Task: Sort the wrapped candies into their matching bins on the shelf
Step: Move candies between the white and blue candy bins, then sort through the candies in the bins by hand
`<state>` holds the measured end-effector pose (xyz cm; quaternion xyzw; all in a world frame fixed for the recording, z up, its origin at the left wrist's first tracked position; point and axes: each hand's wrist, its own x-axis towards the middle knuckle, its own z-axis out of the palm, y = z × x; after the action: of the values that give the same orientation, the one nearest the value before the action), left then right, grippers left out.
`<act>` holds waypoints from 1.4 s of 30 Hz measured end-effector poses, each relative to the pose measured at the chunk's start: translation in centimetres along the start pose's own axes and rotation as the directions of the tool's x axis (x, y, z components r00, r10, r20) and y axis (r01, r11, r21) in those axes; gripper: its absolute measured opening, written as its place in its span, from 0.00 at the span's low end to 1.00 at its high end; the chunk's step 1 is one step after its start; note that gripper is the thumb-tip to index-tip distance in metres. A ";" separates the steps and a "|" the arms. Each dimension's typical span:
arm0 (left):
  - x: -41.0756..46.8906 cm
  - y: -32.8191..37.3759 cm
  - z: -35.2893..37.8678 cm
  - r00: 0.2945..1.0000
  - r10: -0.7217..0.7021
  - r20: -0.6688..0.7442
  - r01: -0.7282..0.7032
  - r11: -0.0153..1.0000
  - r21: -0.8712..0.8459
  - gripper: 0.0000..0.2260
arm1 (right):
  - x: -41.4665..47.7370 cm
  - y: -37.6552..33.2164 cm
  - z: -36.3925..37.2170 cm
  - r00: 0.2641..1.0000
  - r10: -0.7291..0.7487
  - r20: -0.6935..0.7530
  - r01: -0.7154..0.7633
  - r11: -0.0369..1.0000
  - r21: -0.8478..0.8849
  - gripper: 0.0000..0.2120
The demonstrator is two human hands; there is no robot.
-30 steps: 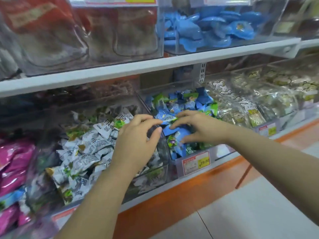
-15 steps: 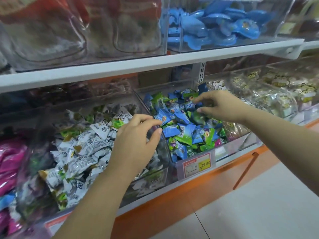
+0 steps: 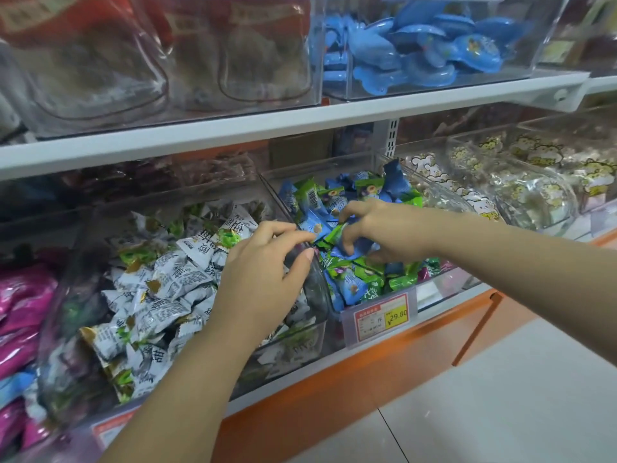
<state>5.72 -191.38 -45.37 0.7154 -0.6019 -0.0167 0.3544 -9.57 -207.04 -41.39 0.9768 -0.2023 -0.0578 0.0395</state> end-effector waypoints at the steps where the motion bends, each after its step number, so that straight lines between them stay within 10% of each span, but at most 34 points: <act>1: 0.0 0.0 0.0 1.000 -0.004 0.004 0.004 1.000 0.000 0.14 | -0.1 0.3 0.0 1.000 0.010 -0.013 -0.011 0.999 -0.037 0.14; 9: 0.0 0.1 0.0 1.000 -0.006 0.000 0.006 1.000 0.015 0.14 | -2.3 4.7 0.7 0.979 0.191 -0.076 -0.187 0.981 0.056 0.13; 16: 0.1 0.2 0.1 1.000 -0.006 -0.012 0.006 1.000 0.004 0.14 | -1.6 1.8 -1.4 0.985 0.080 -0.153 -0.051 0.982 0.183 0.19; 23: 0.1 0.2 0.2 1.000 -0.002 -0.014 0.002 1.000 0.013 0.12 | 0.5 -2.2 0.0 0.997 -0.026 0.069 0.000 0.938 0.345 0.05; 29: 0.2 0.0 0.1 1.000 0.004 -0.004 -0.004 1.000 0.014 0.14 | -0.6 0.5 -0.8 0.977 0.158 -0.142 -0.095 0.924 0.371 0.07; 33: 0.2 0.1 0.2 1.000 -0.001 -0.013 0.001 1.000 0.016 0.14 | -0.6 2.9 0.0 0.837 0.414 -0.359 -0.209 0.846 0.490 0.04; 38: 0.2 0.0 0.1 1.000 -0.001 0.000 0.001 1.000 0.019 0.14 | -0.3 4.3 1.2 0.743 0.561 -0.364 -0.312 0.772 0.553 0.02; 42: 0.2 0.0 0.1 1.000 0.000 0.011 0.000 1.000 0.014 0.15 | -0.3 4.3 0.7 0.830 0.491 -0.265 -0.338 0.820 0.461 0.03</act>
<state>5.69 -191.65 -45.35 0.7178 -0.6038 -0.0165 0.3463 -11.60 -210.86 -41.62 0.8873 -0.4100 0.1807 -0.1090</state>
